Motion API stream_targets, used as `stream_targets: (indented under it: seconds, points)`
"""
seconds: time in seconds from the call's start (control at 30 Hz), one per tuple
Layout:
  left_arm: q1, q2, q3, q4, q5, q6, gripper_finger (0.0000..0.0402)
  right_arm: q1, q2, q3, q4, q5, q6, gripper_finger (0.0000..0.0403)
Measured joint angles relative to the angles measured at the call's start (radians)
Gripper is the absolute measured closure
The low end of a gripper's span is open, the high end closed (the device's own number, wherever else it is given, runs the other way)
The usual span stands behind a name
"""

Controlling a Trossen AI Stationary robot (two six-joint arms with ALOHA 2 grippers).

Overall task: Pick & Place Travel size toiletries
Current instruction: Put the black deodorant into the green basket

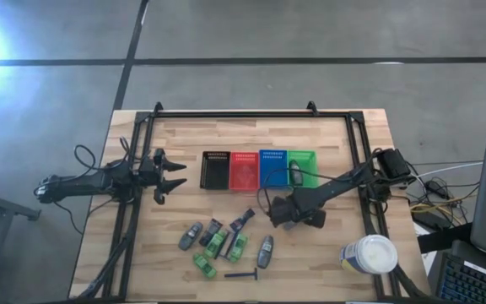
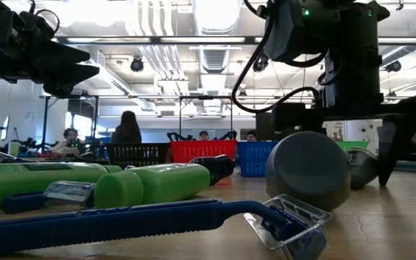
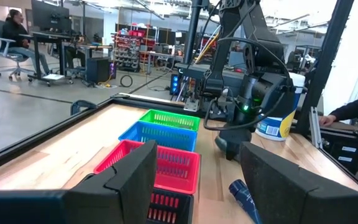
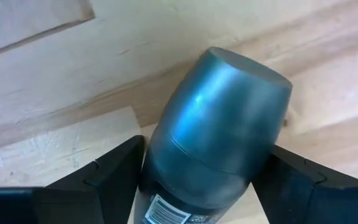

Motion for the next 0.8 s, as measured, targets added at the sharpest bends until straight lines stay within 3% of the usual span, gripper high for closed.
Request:
stream_targets:
  seconds: [0.43, 0.67, 0.8]
  points:
    - [0.0, 0.0, 0.0, 0.0, 0.0, 0.0, 0.0167, -0.002, 0.003, 0.015, -0.024, 0.033, -0.268, 0.0196]
    - [0.0, 0.0, 0.0, 0.0, 0.001, 0.0, 0.0167, 0.003, -0.02, 0.053, -0.071, 0.03, -0.406, 0.0199]
    - [0.0, 0.0, 0.0, 0.0, 0.003, 0.0, 0.0167, 0.006, -0.098, 0.068, -0.11, 0.021, -0.457, 0.0199]
